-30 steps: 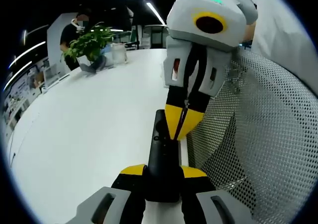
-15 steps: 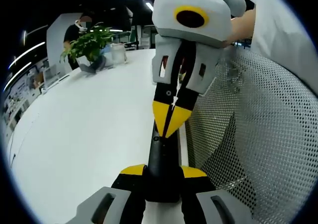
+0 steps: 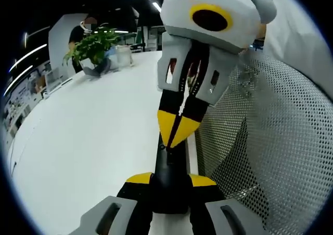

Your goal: Press the specified remote control buttons in sequence, fully releasing each button before pressing the next.

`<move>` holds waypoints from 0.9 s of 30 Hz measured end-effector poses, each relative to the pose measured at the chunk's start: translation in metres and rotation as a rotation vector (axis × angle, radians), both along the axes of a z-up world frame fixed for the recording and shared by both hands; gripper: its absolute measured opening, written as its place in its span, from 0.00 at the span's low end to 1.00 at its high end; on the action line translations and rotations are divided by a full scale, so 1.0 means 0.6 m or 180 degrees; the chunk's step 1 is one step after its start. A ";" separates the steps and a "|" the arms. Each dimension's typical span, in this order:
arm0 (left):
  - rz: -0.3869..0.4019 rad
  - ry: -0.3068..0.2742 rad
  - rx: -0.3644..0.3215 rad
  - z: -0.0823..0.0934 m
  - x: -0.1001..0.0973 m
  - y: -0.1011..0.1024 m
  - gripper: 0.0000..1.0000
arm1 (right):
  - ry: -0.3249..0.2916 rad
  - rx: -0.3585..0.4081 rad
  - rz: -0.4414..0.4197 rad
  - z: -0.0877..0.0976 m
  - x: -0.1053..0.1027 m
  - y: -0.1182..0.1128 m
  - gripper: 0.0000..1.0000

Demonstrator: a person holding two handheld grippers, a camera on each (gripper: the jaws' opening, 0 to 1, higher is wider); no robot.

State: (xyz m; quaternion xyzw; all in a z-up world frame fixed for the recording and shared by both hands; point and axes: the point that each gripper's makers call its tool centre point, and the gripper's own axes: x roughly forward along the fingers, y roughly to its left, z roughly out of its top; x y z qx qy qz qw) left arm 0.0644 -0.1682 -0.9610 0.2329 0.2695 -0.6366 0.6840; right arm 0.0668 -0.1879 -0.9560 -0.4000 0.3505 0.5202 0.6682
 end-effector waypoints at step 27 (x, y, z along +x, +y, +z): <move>0.0005 -0.0018 0.0008 -0.001 0.001 0.000 0.24 | 0.1176 -0.0115 -0.0297 -0.006 0.021 0.002 0.00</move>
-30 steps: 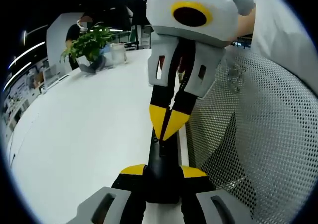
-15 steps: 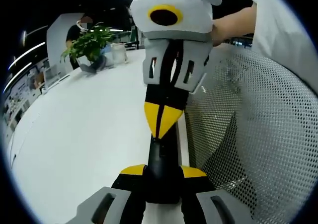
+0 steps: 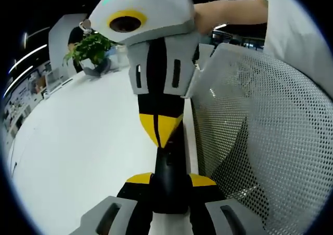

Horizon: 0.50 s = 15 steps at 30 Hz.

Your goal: Press the specified remote control buttons in sequence, fully releasing each button before pressing the next.

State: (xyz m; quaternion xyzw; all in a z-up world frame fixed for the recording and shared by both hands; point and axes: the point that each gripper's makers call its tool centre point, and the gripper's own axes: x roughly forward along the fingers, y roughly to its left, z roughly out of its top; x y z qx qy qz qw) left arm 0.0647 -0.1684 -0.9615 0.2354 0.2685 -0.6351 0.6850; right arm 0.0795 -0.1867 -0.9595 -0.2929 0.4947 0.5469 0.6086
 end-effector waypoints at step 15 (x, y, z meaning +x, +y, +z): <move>0.0011 0.0005 -0.0014 0.000 0.000 0.000 0.24 | -0.0227 0.0046 -0.0091 -0.001 0.003 0.001 0.00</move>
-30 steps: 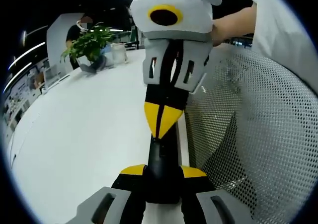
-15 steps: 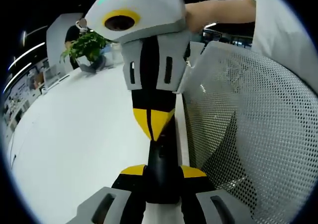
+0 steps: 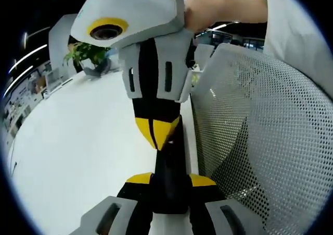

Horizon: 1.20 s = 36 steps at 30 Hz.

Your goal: Press the specified remote control buttons in sequence, fully releasing each button before pressing the next.

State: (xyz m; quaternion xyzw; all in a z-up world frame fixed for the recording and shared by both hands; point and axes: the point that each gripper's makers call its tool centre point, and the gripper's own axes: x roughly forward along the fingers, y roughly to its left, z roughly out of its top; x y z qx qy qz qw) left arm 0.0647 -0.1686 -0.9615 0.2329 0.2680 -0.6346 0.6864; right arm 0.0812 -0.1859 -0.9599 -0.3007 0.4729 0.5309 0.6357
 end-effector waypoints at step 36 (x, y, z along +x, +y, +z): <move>-0.0005 0.0010 -0.0012 0.000 -0.001 0.000 0.24 | -0.0695 0.0288 0.0353 0.008 -0.025 0.017 0.00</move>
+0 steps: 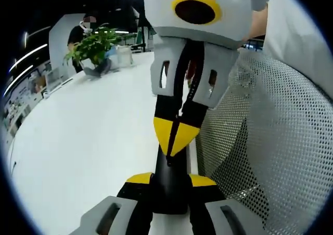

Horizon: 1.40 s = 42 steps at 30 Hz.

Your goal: Press the specified remote control buttons in sequence, fully releasing each button before pressing the next.

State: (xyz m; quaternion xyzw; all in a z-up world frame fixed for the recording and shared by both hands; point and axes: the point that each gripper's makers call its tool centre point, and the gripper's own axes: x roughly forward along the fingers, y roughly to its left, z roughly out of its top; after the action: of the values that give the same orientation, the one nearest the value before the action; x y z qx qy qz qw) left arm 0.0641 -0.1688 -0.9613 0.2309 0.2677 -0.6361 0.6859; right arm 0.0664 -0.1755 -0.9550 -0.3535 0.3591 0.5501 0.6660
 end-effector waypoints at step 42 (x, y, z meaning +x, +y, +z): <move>0.0032 -0.0026 0.0030 0.000 0.004 0.001 0.24 | -0.0060 -0.0122 -0.0027 -0.002 0.002 0.014 0.00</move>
State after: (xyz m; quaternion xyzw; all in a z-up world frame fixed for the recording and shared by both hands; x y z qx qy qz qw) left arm 0.0663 -0.1681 -0.9614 0.2353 0.2690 -0.6304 0.6891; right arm 0.0676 -0.1672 -0.9561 -0.3698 0.3648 0.5369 0.6647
